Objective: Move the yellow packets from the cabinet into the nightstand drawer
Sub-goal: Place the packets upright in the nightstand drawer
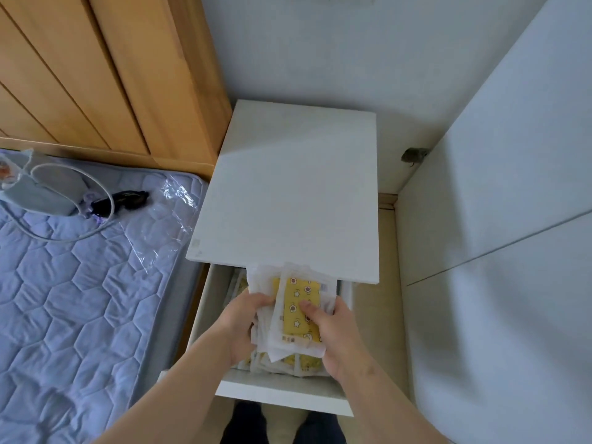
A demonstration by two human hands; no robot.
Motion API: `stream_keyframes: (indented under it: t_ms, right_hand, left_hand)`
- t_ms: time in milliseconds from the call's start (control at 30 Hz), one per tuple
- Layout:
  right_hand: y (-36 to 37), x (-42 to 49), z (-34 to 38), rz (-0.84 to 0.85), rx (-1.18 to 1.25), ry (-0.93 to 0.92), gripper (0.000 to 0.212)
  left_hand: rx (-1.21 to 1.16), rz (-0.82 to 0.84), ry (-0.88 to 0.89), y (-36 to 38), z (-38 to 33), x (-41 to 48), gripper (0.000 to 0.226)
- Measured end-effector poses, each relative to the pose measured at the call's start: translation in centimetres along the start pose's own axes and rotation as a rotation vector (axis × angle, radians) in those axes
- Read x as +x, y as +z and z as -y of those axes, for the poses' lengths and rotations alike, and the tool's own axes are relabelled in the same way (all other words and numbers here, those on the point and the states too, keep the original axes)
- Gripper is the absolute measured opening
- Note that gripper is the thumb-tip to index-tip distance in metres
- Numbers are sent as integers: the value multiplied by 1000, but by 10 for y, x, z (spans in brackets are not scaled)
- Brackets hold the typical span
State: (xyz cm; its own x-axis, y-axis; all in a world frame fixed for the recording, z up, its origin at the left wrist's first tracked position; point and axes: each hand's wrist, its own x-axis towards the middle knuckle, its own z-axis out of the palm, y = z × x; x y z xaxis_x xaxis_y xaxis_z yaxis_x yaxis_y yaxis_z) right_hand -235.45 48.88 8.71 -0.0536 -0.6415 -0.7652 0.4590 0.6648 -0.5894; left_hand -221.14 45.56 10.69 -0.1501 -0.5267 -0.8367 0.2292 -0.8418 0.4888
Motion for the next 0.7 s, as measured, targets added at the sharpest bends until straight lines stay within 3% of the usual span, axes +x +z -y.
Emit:
stream_keyframes:
  t_ms: [233,367,467,700]
  right_hand:
    - [-24,91,-64,-97,-92,91,30]
    - [-39,146,-86,-111,-163,108,20]
    - [-46,186,-94,-105,-173,90,19]
    - [-53,245,-106,-188,-145,36,38]
  left_hand:
    - [126,-62,-75,-19,48,96,16]
    - [157,-112,-63,-28,70,154,15]
    - [235,-184,-78,-34,78,201,41]
    - [463,-196,17,-37,82,274,42]
